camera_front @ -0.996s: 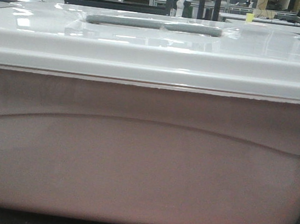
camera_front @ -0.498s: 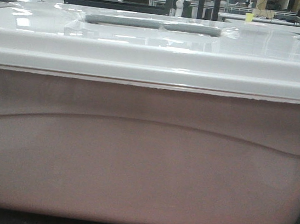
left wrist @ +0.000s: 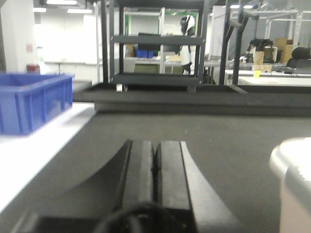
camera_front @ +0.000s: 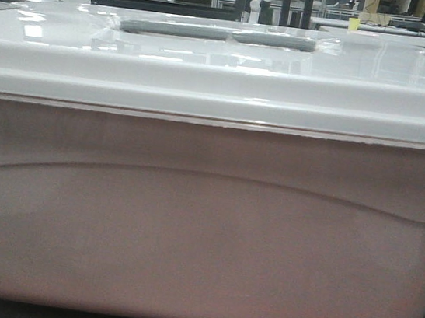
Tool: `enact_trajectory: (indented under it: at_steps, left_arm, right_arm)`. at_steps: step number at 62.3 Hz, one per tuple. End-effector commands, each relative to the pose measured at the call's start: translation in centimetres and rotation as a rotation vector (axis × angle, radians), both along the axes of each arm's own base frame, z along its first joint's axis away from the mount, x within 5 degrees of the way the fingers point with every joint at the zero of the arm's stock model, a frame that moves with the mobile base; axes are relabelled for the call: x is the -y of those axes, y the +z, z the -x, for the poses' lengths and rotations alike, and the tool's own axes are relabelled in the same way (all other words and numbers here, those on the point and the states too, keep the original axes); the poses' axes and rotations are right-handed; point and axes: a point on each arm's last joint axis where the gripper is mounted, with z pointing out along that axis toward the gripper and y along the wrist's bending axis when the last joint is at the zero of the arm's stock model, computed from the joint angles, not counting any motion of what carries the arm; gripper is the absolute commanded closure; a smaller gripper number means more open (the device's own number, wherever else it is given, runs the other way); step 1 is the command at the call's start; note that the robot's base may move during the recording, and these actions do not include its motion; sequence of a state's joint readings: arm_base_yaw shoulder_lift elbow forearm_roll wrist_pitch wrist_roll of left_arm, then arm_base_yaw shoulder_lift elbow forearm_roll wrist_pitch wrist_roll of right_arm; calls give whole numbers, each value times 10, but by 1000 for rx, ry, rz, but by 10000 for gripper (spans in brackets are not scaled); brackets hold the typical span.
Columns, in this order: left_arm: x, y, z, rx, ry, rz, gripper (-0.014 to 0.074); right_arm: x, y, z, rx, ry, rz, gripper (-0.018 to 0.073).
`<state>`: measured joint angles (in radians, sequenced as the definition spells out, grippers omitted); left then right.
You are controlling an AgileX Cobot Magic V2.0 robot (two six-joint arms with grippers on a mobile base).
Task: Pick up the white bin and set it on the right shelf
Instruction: 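Move both grippers to the bin's short ends on either side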
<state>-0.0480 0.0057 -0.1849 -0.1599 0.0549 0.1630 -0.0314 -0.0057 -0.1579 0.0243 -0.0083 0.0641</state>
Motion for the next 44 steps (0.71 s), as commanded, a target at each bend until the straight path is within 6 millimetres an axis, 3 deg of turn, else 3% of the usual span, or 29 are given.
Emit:
enact_trajectory:
  at_steps: [1,11,18,25,34,44]
  left_arm:
    - [0,45,6,30,-3,-37,710]
    - [3,87,-6,-97,-23,-53,703]
    - [5,102,-24,-227,-41,-58,643]
    - [8,112,-43,-305,-63,-41,522]
    - [14,121,-62,-362,-118,12,304]
    - [20,121,-77,-484,-169,57,148]
  right_arm:
    - [0,54,10,113,0,-4,491]
    - [0,96,5,95,2,-4,473]
    - [0,112,-9,66,2,-5,376]
    - [1,116,-26,14,2,-7,226]
    - [1,112,-46,-59,1,-10,32]
    - [2,107,-62,-158,3,-12,-46]
